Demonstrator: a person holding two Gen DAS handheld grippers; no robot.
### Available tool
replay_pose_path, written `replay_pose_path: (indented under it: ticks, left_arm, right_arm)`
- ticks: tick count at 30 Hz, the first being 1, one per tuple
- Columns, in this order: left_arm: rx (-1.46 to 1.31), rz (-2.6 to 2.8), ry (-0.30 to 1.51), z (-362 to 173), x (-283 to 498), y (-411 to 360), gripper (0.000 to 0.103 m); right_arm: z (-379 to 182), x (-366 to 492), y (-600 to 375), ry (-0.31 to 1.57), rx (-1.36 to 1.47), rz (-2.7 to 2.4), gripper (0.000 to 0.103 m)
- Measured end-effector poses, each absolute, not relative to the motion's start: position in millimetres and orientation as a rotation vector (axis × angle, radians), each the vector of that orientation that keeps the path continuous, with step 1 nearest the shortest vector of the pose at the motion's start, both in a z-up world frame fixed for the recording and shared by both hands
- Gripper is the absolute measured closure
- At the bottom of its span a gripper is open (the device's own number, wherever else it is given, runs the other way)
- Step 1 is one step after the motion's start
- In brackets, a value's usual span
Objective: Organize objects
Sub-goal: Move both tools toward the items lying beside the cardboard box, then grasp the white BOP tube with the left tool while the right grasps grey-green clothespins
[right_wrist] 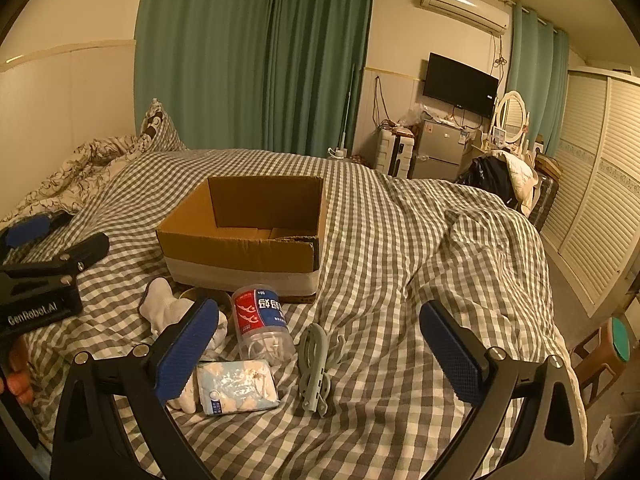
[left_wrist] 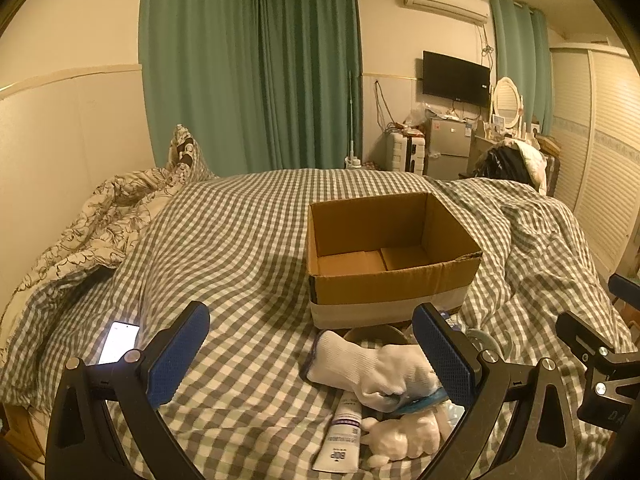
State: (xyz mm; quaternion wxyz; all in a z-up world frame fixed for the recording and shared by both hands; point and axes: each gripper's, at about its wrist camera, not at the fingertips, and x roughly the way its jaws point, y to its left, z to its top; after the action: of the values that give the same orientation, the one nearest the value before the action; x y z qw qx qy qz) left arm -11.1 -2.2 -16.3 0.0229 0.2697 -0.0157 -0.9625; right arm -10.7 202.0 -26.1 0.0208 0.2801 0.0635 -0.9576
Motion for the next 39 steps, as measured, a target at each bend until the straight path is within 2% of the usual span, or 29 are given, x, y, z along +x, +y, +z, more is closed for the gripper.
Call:
replay_pose_path:
  ticks: [9, 17, 19, 23, 25, 27, 34, 35, 36, 37, 39]
  left_arm:
    - [0.902, -2.963, -0.012, -21.8, -17.4, -17.6, 0.000]
    - [1.081, -2.920, -0.171, -65.5, -26.0, -3.0, 0.001]
    - [1.150, -2.903, -0.193, -79.4, -28.7, -1.6, 0.010]
    - [1.273, -2.886, -0.241, -102.7, -32.5, 2.5, 0.017]
    - [1.363, -2.882, -0.263, -116.7, -36.1, 6.7, 0.026]
    - [1.459, -2.864, -0.270, -132.9, -39.9, 9.8, 0.031]
    - [1.488, -2.837, -0.385, -153.6, -46.3, 18.7, 0.033]
    - [1.498, -2.842, -0.397, -155.9, -46.7, 20.7, 0.035]
    - [1.518, -2.853, -0.405, -157.2, -47.3, 23.2, 0.047]
    - [1.542, -2.870, -0.408, -158.6, -46.4, 24.8, 0.062]
    - [1.585, -2.902, -0.426, -159.9, -43.6, 28.1, 0.075]
  right_arm:
    - [-26.8, -13.4, 206.2, 0.197, 0.896, -2.967, 0.006]
    - [-42.6, -22.8, 212.8, 0.181, 0.987, -2.935, 0.011]
    - [-53.8, -28.0, 214.4, 0.190, 1.045, -2.919, 0.016]
    - [-82.9, -42.9, 214.2, 0.209, 1.170, -2.854, 0.025]
    - [-102.0, -53.8, 212.2, 0.218, 1.246, -2.807, 0.031]
    - [-118.8, -62.9, 210.0, 0.237, 1.320, -2.765, 0.036]
    - [-157.5, -89.4, 208.8, 0.236, 1.523, -2.653, 0.037]
    - [-162.2, -93.6, 209.3, 0.225, 1.550, -2.639, 0.037]
    - [-166.3, -97.3, 210.1, 0.209, 1.574, -2.622, 0.041]
    - [-167.3, -98.9, 210.0, 0.202, 1.584, -2.607, 0.050]
    - [-168.5, -98.6, 206.4, 0.216, 1.590, -2.585, 0.064]
